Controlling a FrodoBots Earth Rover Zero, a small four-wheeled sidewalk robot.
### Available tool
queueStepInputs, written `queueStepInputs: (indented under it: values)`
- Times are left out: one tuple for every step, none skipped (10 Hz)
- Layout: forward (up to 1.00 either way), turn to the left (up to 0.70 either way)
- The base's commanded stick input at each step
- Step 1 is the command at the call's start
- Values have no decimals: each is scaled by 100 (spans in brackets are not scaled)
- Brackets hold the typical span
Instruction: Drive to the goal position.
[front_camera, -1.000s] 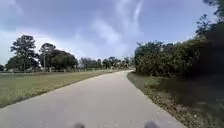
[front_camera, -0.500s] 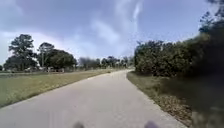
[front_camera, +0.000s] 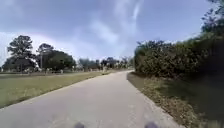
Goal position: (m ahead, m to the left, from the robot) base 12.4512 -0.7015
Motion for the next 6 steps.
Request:
queueStepInputs:
  values:
    - [70, 0]
    - [70, 0]
    - [70, 0]
    - [70, 0]
    - [70, 0]
    - [70, 0]
